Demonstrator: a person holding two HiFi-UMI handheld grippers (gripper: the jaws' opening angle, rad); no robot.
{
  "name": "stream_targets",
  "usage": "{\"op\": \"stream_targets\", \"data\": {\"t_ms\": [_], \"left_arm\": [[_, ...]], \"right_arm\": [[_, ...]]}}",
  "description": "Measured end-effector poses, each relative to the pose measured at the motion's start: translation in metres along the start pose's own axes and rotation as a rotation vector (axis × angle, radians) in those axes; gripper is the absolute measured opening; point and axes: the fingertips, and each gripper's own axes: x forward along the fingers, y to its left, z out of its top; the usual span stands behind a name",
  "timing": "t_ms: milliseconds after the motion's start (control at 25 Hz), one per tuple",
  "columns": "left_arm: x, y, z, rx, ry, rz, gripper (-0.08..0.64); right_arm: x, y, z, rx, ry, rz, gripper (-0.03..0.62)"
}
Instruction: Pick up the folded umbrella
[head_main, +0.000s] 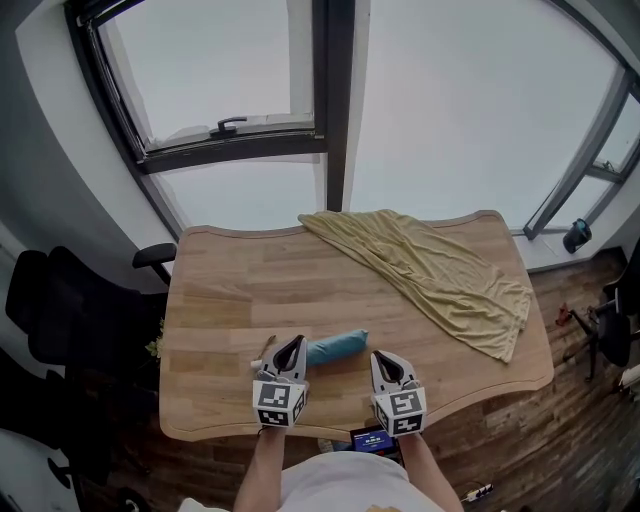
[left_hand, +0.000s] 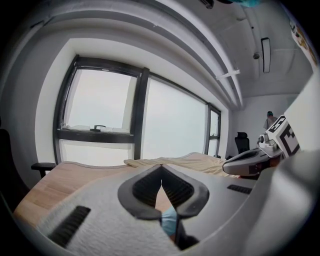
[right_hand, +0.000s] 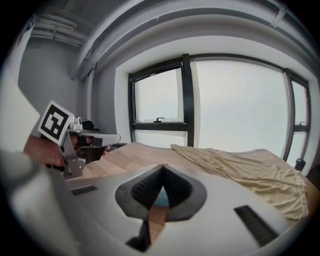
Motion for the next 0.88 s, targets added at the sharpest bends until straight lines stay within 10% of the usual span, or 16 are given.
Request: {"op": "stream_targets", "data": {"t_ms": [880], "left_arm": [[0.031, -0.012, -0.046, -0.005, 0.102, -0.076, 0.021]], "right_arm": [[0.031, -0.02, -0.052, 0.047, 0.134, 0.033, 0.009]]}}
